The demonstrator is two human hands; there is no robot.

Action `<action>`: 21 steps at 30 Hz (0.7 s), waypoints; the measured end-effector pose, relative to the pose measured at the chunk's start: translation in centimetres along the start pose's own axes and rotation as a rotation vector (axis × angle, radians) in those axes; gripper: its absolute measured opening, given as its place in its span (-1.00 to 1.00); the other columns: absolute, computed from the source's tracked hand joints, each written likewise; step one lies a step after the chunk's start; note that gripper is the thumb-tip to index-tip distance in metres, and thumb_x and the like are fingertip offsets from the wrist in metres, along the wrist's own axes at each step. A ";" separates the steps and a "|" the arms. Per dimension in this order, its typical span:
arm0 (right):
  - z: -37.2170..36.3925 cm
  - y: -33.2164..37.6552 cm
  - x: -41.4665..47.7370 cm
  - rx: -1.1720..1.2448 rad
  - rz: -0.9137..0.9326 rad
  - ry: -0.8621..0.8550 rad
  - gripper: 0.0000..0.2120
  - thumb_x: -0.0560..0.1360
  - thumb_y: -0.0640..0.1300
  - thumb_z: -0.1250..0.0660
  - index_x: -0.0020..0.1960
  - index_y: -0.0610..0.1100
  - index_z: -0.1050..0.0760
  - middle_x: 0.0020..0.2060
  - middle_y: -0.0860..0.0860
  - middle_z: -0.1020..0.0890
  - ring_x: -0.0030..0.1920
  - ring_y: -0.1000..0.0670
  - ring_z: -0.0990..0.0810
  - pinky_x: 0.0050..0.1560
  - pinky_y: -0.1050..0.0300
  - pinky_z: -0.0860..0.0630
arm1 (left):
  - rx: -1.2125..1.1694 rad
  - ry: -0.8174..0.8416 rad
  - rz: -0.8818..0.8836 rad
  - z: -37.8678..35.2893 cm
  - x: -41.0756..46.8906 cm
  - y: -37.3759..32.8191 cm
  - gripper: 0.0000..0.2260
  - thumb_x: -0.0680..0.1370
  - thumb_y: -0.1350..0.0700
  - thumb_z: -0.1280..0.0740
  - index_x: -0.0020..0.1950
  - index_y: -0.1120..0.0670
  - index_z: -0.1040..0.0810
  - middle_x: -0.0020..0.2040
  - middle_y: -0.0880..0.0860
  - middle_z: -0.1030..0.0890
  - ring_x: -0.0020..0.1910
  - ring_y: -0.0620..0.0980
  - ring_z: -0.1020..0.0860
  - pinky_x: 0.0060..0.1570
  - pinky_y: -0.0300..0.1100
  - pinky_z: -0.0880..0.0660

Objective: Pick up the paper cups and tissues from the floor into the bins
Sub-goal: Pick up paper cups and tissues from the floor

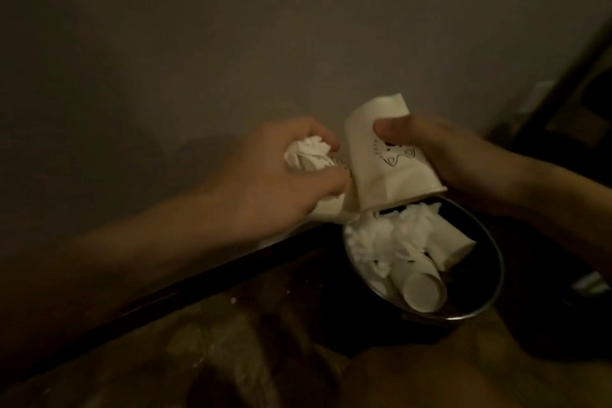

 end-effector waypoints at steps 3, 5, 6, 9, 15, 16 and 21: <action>4.9 -4.3 -2.5 -0.087 0.015 -0.257 -0.79 0.49 0.15 -0.34 0.02 0.06 -0.57 -0.18 0.09 -0.67 -0.21 0.11 -0.66 -0.29 0.22 -0.53 | 0.063 0.069 0.024 -6.3 3.3 0.9 -0.77 0.28 -0.10 -0.46 -0.09 -0.19 -0.58 -0.29 -0.27 -0.60 -0.36 -0.34 -0.54 -0.38 -0.45 -0.41; 7.0 -6.6 -4.2 -0.186 -0.014 -0.335 -0.64 0.43 0.25 -0.29 0.07 0.03 -0.48 -0.16 0.10 -0.63 -0.22 0.16 -0.64 -0.30 0.24 -0.55 | 0.072 0.098 0.017 -9.7 4.8 1.8 -0.76 0.33 -0.06 -0.50 -0.05 -0.21 -0.57 -0.19 -0.23 -0.62 -0.27 -0.33 -0.56 -0.34 -0.47 -0.42; 7.7 -7.7 -4.7 -0.195 -0.044 -0.347 -0.57 0.37 0.27 -0.27 0.10 0.04 -0.45 -0.12 0.09 -0.62 -0.18 0.17 -0.65 -0.31 0.24 -0.59 | 0.067 0.107 0.013 -11.3 5.2 2.4 -0.74 0.36 -0.02 -0.52 -0.01 -0.19 -0.57 -0.15 -0.19 -0.62 -0.26 -0.31 -0.57 -0.32 -0.46 -0.43; 8.4 -10.8 -6.3 -0.262 -0.134 -0.296 -0.52 0.32 0.28 -0.25 0.20 0.17 -0.31 -0.04 0.18 -0.56 -0.13 0.16 -0.65 -0.31 0.27 -0.61 | 0.070 0.155 0.069 -15.3 5.0 4.7 -0.69 0.41 0.05 -0.51 0.11 -0.13 -0.56 0.05 -0.07 -0.60 -0.04 -0.18 -0.59 -0.12 -0.31 -0.51; 7.6 -15.8 -8.0 -0.498 -0.145 -0.204 -0.37 0.26 0.52 -0.07 0.24 0.28 -0.17 0.10 0.18 -0.48 0.05 0.13 -0.56 -0.15 0.22 -0.62 | 0.202 0.414 0.098 -19.3 2.9 8.6 -0.59 0.58 -0.23 -0.17 0.41 -0.34 -0.18 0.38 -0.26 -0.25 0.29 -0.24 -0.28 0.22 -0.25 -0.31; 7.5 -16.4 -8.1 -0.569 -0.129 -0.218 -0.33 0.28 0.53 -0.03 0.27 0.22 -0.19 0.15 0.15 -0.46 0.09 0.16 -0.48 -0.09 0.26 -0.56 | 0.261 0.443 0.099 -19.4 2.8 8.9 -0.56 0.59 -0.25 -0.06 0.46 -0.34 -0.06 0.43 -0.29 -0.19 0.33 -0.24 -0.20 0.30 -0.16 -0.21; 6.6 -17.0 -8.6 -0.961 -0.072 -0.305 -0.14 0.30 0.55 0.11 0.32 -0.02 -0.33 0.28 0.05 -0.42 0.26 0.14 -0.21 0.19 0.22 -0.28 | 0.813 0.641 -0.166 -19.4 1.9 8.5 -0.71 0.67 -0.04 0.04 0.33 -0.18 0.09 0.54 -0.12 0.05 0.51 -0.01 0.04 0.39 0.22 -0.02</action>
Point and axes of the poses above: each hand's wrist, its own x-axis towards the middle knuckle, its own z-axis out of the back of the hand, y = z × x, the point moved 2 cm from there along x, towards the middle knuckle
